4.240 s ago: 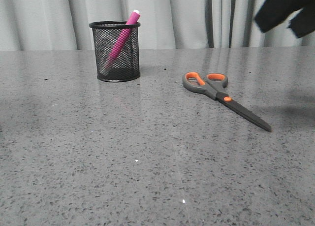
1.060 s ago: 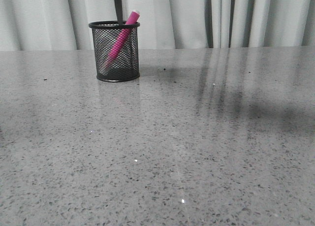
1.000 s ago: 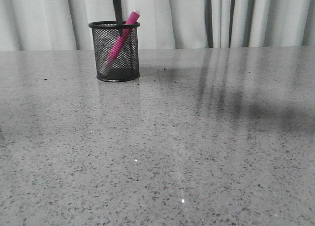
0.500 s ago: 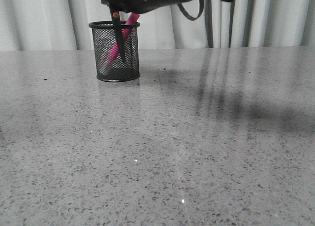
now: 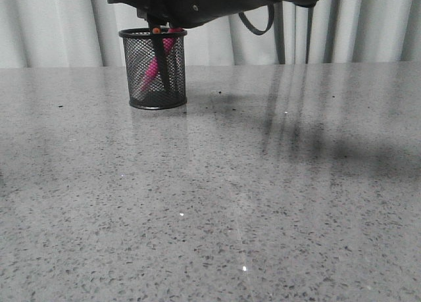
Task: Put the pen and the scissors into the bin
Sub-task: 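Lower the scissors into the cup, release, and withdraw the right gripper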
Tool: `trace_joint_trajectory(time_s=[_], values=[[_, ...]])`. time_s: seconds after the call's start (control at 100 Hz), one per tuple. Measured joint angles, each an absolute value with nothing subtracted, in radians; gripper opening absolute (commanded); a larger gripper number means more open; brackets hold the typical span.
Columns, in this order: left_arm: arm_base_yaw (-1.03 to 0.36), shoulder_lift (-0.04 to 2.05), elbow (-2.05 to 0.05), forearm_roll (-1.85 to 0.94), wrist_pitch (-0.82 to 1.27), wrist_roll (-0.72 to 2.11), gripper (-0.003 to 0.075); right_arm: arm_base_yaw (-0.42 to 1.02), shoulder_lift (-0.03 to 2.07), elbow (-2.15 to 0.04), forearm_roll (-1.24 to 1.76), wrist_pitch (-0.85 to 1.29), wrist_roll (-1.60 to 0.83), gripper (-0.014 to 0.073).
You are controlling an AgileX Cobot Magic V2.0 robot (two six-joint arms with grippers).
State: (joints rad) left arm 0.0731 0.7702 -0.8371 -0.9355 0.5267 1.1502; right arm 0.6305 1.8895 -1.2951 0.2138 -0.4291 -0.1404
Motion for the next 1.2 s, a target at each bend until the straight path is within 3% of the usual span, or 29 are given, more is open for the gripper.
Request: trace_joint_trajectory(time_s=[0.09, 0.4, 0.57, 0.71, 0.91, 1.2], values=[[0.073, 0.77, -0.837, -0.935, 0.527, 1.15, -0.0019, 0.631, 1.889, -1.295, 0.214, -0.441, -0.14, 0.0322], [0.073, 0.77, -0.837, -0.935, 0.527, 1.15, -0.0019, 0.631, 1.838, -1.295, 0.214, -0.485, -0.14, 0.0312], [0.073, 0.77, -0.837, -0.935, 0.527, 1.15, -0.0019, 0.622, 1.759, -1.295, 0.214, -0.489, -0.182, 0.0171], [0.073, 0.77, -0.837, -0.935, 0.527, 1.15, -0.0019, 0.59, 1.646, -1.28, 0.214, -0.46, -0.244, -0.0079], [0.073, 0.77, -0.836, -0.935, 0.527, 1.15, -0.0019, 0.503, 1.443, -1.141, 0.214, -0.39, -0.259, -0.0073], [0.073, 0.639, -0.657, -0.972, 0.356, 1.15, -0.0019, 0.376, 1.094, -0.668, 0.214, -0.412, -0.261, -0.0073]])
